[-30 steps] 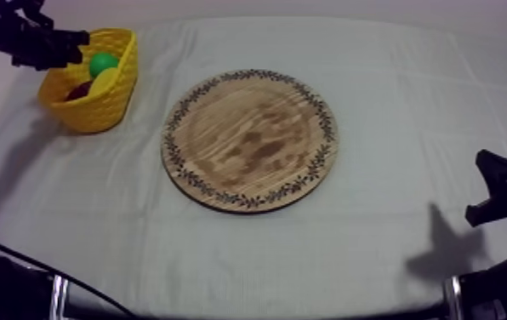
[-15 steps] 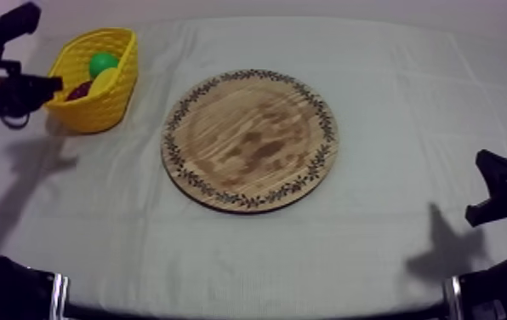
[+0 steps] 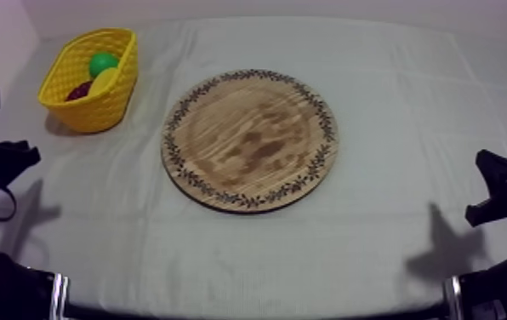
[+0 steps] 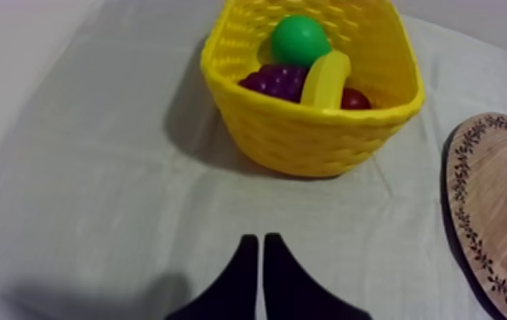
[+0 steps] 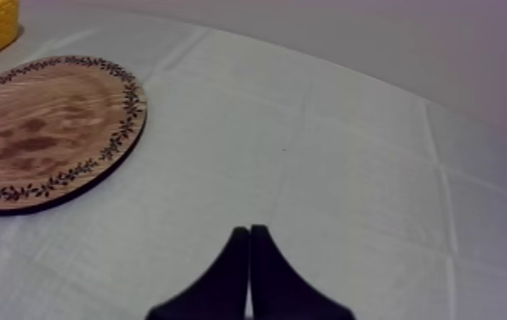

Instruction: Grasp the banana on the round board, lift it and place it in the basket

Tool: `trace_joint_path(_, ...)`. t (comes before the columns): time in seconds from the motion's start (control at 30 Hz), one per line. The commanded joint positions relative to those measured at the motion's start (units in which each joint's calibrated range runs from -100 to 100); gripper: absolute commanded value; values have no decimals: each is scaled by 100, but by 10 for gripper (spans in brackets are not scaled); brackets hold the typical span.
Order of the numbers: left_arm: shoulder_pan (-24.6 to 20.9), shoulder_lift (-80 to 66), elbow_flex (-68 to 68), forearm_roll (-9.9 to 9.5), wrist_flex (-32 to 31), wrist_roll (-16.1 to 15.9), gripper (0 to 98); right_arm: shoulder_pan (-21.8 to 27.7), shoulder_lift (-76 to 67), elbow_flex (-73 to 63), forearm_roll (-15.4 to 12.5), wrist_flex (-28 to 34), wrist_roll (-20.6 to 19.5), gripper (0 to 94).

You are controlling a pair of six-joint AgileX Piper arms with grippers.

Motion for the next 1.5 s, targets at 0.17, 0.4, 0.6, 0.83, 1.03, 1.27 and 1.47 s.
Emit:
trace_joint_path(0.17, -11, -1948, 719, -492, 578, 547, 0, 2, 0, -5, -1, -2, 0, 3)
trace_joint_path(0.4, 39, -3153, 724, -596, 1771, 616, 0, 2, 0, -5, -1, -2, 0, 3)
trace_joint_path(0.6, -44, -3765, 586, -574, 2454, 515, 0, 2, 0, -5, -1, -2, 0, 3)
trace_joint_path(0.83, -93, -4129, 494, -490, 2799, 367, 0, 2, 0, -5, -1, -2, 0, 3)
trace_joint_path(1.03, -83, -4165, 454, -428, 2929, 230, 0, 2, 0, -5, -1, -2, 2, 3)
trace_joint_path(1.27, -92, -4170, 410, -407, 3094, 107, 0, 2, 0, -5, -1, -2, 0, 3)
trace_joint_path(1.47, -93, -4170, 402, -380, 3125, 126, 0, 2, 0, -5, -1, -2, 0, 3)
